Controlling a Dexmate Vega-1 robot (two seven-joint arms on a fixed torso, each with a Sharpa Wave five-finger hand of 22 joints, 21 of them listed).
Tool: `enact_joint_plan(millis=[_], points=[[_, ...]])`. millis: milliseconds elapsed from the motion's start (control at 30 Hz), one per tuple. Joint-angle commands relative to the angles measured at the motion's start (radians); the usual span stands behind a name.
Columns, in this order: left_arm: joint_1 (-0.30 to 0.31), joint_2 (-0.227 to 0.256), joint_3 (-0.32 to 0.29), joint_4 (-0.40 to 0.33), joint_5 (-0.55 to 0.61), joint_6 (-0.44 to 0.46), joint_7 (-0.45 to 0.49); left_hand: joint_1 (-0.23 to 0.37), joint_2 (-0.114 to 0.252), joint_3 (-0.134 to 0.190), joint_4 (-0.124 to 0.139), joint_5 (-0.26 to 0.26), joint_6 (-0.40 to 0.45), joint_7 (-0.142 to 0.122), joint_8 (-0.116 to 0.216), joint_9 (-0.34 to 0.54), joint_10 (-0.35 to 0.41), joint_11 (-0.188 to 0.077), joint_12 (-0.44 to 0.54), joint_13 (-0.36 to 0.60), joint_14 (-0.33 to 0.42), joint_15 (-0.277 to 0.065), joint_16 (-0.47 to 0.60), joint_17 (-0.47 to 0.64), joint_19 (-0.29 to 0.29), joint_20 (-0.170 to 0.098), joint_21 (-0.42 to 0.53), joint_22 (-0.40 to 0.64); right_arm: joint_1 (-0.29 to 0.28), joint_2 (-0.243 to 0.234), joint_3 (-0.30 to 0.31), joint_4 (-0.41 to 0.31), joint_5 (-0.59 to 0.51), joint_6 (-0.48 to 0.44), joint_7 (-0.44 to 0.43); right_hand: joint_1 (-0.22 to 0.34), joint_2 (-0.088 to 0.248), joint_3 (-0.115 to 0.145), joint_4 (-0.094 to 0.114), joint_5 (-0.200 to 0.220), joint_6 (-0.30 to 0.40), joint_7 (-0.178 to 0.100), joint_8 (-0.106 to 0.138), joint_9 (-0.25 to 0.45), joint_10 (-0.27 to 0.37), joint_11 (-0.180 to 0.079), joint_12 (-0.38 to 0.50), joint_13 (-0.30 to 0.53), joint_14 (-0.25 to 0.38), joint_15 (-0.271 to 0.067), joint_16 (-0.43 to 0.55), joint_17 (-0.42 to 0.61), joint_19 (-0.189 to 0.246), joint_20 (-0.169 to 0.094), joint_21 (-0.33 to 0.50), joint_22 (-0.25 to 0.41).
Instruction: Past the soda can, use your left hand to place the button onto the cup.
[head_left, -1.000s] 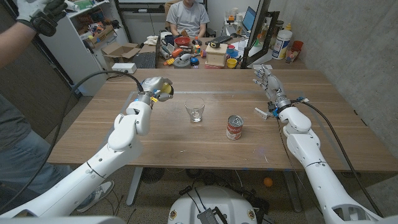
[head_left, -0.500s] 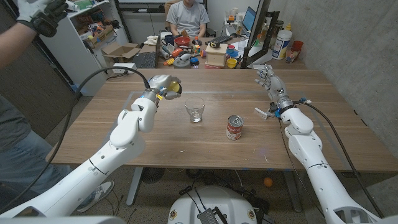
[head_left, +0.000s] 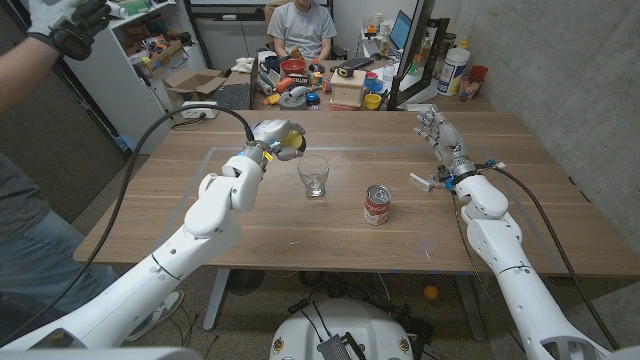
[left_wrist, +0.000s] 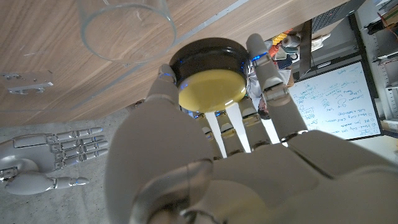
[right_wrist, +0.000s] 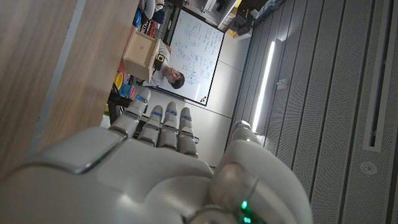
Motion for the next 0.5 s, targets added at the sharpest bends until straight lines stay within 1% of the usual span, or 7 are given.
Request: enact_joint_plan(millis=[33,367,500], points=[[0.015,-0.017,-0.001,-0.012,0.011,-0.051,-0.004,0.025,0.035,0.023,0.016,0.007,0.013,0.001,0.002,0.003,0.008,-0.005,0.000,0.004,0.026,-0.020,-0.001,0.008,-0.010,0.002,-0.005,0.003,-0.010,-0.001,0.010,-0.005,0.007,0.006,-0.002,-0.002,0.007,0.001,-0.007,0.006,0.004,0.005,0.003,0.004,0.004,0.001,0.002,0.003,0.005,0.001,-0.001,0.003,0.009,-0.004,-0.004,0.003],[0.029,-0.027,-0.002,-0.010,0.016,-0.083,0.006,0.025,0.034,0.024,0.016,0.006,0.012,0.001,0.001,0.002,0.008,-0.002,-0.002,0.006,0.026,-0.018,-0.003,0.009,-0.024,0.006,-0.010,0.004,-0.016,-0.001,0.014,0.000,0.010,0.013,-0.001,-0.002,0.007,0.001,-0.008,0.006,0.004,0.005,0.002,0.004,0.006,0.001,0.003,0.003,0.007,0.001,-0.001,0.003,0.010,-0.004,-0.007,0.004],[0.032,-0.033,0.002,-0.006,0.017,-0.093,0.009,0.025,0.034,0.024,0.016,0.006,0.012,0.001,0.001,0.002,0.009,-0.005,-0.003,0.007,0.026,-0.017,-0.004,0.009,-0.027,0.007,-0.011,0.004,-0.017,-0.003,0.015,0.001,0.009,0.015,0.001,-0.002,0.007,0.000,-0.008,0.006,0.004,0.006,0.003,0.004,0.006,0.002,0.002,0.003,0.006,0.001,-0.002,0.003,0.010,-0.004,-0.008,0.004]])
